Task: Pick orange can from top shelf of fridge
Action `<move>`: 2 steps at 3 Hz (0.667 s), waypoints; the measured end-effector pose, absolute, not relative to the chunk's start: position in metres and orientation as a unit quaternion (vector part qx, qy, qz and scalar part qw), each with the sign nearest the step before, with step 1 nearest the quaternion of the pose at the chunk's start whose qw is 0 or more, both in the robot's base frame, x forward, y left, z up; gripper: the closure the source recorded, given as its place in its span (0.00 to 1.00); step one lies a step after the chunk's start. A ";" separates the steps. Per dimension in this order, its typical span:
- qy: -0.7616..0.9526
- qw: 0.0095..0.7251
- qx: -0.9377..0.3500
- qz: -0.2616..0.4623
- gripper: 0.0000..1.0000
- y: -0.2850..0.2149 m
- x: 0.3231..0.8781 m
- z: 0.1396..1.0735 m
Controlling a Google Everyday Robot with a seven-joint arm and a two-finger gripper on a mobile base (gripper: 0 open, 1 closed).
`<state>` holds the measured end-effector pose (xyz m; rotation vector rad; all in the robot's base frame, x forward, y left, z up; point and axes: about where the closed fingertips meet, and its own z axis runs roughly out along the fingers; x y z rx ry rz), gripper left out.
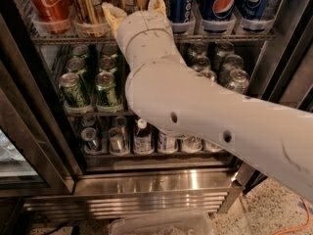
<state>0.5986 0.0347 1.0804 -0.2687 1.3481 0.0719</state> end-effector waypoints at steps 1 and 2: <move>0.625 0.771 -0.118 0.036 0.28 0.034 0.603 1.082; 0.627 0.770 -0.113 0.035 0.28 0.032 0.608 1.083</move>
Offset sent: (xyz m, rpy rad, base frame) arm 0.0191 -0.0071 -0.0048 0.0298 0.0323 -0.0256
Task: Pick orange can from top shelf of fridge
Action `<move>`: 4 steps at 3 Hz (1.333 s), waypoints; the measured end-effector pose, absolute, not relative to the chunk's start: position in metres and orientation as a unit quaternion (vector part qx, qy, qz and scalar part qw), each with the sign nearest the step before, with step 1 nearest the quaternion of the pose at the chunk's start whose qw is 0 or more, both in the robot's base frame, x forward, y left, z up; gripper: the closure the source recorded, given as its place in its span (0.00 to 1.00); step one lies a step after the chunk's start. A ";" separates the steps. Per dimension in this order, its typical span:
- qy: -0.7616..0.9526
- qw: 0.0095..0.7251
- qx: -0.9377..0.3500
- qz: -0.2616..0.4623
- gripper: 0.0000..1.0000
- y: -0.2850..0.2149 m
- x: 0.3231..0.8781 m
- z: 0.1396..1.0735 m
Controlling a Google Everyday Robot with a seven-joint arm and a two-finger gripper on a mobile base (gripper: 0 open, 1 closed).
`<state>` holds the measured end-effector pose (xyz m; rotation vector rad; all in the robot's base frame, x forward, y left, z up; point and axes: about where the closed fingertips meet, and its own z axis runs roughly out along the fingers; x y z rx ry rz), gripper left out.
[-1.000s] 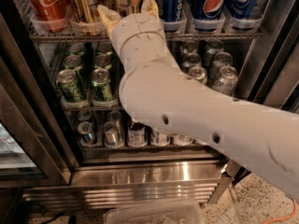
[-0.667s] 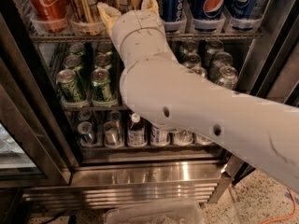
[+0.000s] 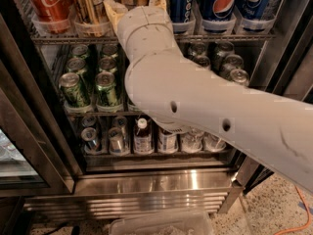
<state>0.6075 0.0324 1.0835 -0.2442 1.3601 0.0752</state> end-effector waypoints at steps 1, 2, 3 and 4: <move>0.630 0.768 -0.106 0.034 0.28 0.031 0.613 1.084; 0.636 0.764 -0.103 0.036 0.27 0.031 0.618 1.083; 0.642 0.759 -0.102 0.037 0.27 0.032 0.622 1.080; 0.647 0.755 -0.100 0.039 0.37 0.032 0.626 1.077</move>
Offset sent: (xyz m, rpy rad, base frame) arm 0.0206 -0.0040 -0.0103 0.0217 0.0511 -0.0178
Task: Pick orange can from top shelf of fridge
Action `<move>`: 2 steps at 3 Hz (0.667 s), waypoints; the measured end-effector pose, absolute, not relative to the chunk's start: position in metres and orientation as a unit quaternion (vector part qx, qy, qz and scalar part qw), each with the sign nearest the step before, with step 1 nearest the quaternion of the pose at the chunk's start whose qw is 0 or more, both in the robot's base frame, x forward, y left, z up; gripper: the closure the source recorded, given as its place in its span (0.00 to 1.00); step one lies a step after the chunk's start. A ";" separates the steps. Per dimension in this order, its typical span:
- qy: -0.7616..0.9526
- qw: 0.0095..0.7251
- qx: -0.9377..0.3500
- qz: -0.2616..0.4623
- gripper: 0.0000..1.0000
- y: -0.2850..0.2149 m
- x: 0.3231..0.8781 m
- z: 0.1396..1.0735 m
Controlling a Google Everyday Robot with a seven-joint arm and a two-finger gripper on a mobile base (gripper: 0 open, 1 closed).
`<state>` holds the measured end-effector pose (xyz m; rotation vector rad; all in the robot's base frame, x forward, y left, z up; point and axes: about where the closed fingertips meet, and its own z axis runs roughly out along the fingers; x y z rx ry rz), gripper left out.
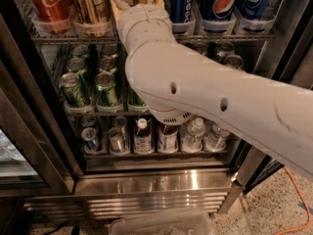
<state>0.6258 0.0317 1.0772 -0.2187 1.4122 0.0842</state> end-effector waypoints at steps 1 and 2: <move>0.653 0.750 -0.097 0.046 0.56 0.031 0.627 1.076; 0.659 0.743 -0.098 0.059 0.79 0.031 0.626 1.075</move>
Offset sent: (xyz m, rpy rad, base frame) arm 0.0030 -0.0021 -0.0104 0.0426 0.0752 0.0497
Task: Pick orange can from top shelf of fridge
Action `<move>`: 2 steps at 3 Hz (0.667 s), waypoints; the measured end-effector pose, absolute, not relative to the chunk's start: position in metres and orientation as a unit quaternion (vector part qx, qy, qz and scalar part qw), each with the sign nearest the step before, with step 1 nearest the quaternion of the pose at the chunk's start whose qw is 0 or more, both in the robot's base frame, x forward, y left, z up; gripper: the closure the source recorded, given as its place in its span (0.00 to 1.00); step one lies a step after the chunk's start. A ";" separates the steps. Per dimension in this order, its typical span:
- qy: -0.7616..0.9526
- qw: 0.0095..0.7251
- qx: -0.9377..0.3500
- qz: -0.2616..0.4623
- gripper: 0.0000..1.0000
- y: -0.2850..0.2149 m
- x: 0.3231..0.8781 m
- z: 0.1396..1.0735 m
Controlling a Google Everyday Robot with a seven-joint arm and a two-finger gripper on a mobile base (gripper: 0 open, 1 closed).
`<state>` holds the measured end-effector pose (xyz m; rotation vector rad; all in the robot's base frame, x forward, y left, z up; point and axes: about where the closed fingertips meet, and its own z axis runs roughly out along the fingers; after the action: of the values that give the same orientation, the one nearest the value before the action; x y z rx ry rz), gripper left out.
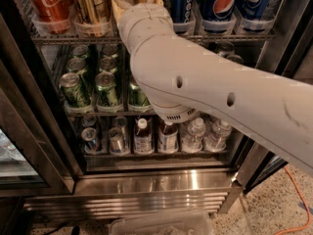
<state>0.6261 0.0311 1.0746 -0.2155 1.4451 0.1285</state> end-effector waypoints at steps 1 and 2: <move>0.659 0.743 -0.098 0.059 1.00 0.031 0.626 1.075; 0.659 0.743 -0.098 0.059 1.00 0.031 0.626 1.075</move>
Offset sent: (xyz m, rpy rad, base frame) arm 0.0000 0.0000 0.0000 0.0000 0.0000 0.0000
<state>0.6260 0.0312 1.0747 -0.2156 1.4449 0.1287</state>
